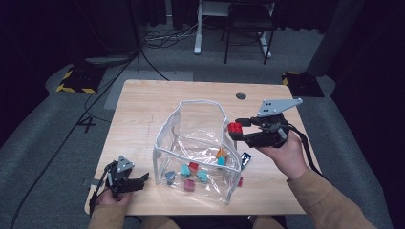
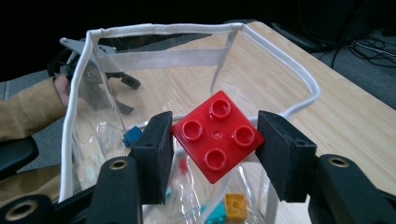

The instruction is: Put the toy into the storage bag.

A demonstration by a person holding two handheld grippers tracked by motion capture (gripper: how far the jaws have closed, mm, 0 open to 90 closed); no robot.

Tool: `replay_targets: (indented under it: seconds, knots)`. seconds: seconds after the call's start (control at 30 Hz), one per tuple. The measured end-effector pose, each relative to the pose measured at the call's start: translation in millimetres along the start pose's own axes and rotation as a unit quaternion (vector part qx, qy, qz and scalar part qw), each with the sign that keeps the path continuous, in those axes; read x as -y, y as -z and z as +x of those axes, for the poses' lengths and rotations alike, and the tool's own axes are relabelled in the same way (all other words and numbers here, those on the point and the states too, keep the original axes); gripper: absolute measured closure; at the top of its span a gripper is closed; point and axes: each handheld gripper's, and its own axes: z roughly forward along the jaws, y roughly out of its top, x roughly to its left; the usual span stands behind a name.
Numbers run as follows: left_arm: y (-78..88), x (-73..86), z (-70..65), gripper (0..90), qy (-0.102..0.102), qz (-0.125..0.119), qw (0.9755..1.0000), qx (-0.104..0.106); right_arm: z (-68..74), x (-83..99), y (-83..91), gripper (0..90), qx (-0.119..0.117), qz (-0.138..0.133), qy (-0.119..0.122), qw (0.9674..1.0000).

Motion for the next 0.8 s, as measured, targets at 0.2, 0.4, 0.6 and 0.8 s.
replay_targets:
  seconds: [0.2, 0.4, 0.6, 0.8]
  knots:
    - [0.0, 0.0, 0.0, 20.0, 0.000, 0.000, 1.0000, 0.000, 2.6, -10.4, -12.9, 47.5, -0.010, 0.002, 0.007, 0.9999]
    - [0.0, 0.0, 0.0, 20.0, 0.000, 0.000, 1.0000, 0.000, 8.6, -19.9, -26.8, 47.4, -0.017, 0.010, 0.018, 0.9997]
    - [0.0, 0.0, 0.1, 20.0, 0.000, 0.000, 1.0000, 0.000, 11.5, -26.6, -39.1, 47.4, -0.023, 0.021, 0.020, 0.9993]
    - [0.0, 0.0, 0.0, 20.0, 0.000, 0.000, 1.0000, 0.000, 7.4, -27.1, -53.2, 47.4, -0.036, 0.027, 0.007, 0.9990]
